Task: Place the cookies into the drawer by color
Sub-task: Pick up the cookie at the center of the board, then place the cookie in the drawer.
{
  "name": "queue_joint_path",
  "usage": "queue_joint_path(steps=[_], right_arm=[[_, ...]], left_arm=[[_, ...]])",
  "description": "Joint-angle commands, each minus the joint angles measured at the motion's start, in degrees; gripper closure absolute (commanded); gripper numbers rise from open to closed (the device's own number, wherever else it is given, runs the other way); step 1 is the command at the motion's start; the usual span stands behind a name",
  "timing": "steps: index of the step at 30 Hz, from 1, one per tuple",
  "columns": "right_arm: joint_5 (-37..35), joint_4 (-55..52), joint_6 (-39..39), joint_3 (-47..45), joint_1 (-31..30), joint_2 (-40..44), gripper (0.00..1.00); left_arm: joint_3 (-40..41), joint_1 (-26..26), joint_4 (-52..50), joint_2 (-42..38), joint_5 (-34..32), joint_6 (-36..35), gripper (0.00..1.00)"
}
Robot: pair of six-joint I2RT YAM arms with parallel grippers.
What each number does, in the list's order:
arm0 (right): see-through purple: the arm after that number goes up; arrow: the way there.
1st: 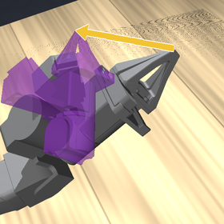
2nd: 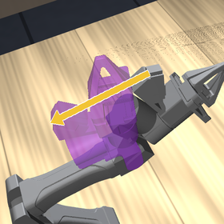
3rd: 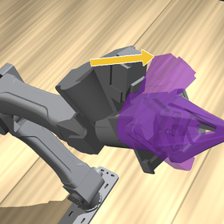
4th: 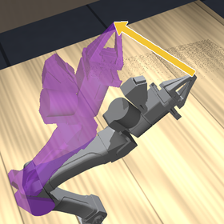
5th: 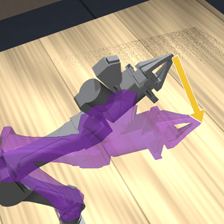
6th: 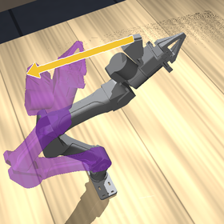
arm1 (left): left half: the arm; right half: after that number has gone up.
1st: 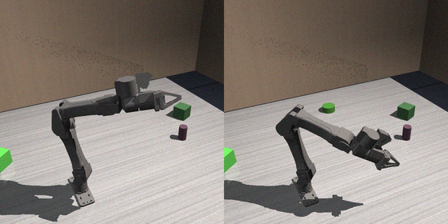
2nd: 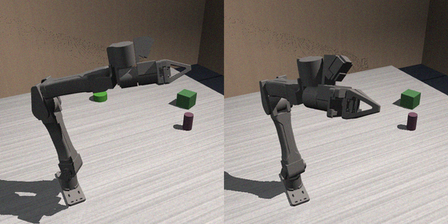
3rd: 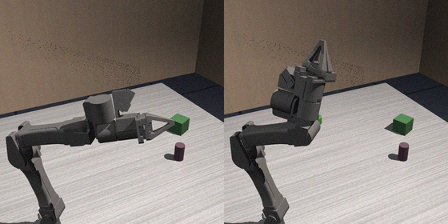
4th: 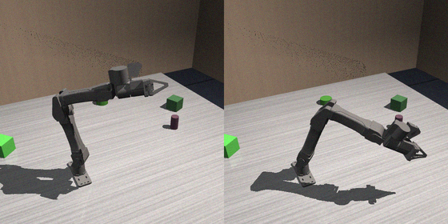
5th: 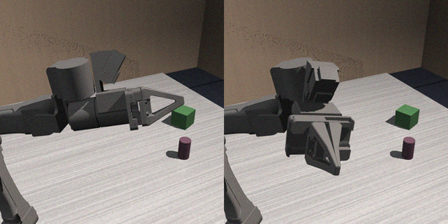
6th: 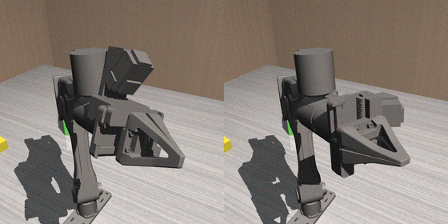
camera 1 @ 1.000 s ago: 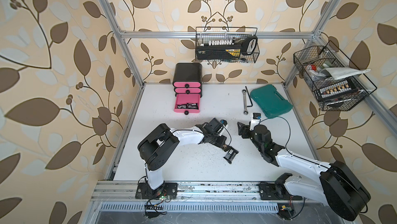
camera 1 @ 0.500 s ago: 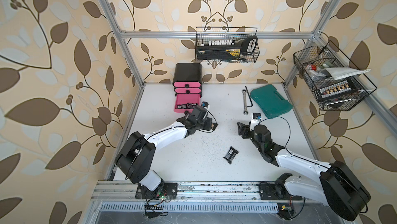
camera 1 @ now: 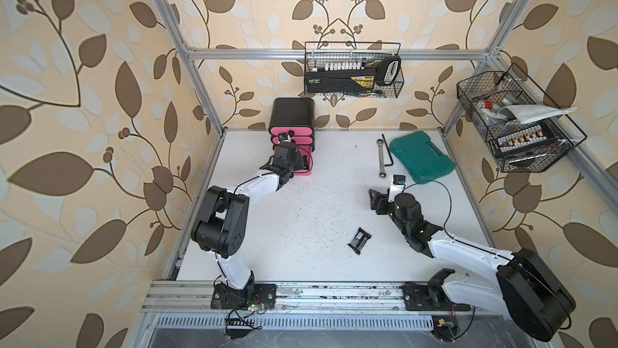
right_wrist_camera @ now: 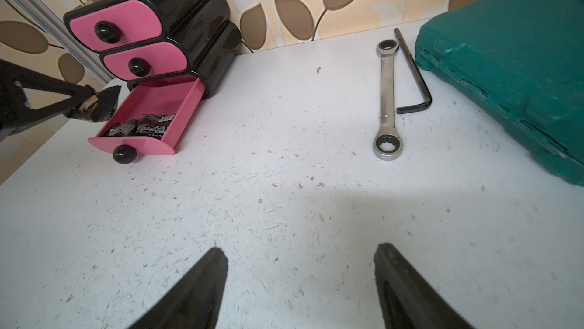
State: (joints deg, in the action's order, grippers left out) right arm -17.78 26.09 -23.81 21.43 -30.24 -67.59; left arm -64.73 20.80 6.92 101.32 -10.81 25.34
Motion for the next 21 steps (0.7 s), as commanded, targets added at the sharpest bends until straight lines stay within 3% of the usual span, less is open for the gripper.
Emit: queue_joint_path(steps=[1, 21], right_arm=[[0.2, 0.2, -0.4, 1.6, 0.1, -0.2, 0.24], [-0.3, -0.1, -0.1, 1.5, 0.2, 0.3, 0.24]], left_arm=[[-3.2, -2.1, 6.3, 3.7, 1.8, -1.3, 1.00], [-16.0, -3.7, 5.7, 17.9, 5.0, -3.8, 1.00]])
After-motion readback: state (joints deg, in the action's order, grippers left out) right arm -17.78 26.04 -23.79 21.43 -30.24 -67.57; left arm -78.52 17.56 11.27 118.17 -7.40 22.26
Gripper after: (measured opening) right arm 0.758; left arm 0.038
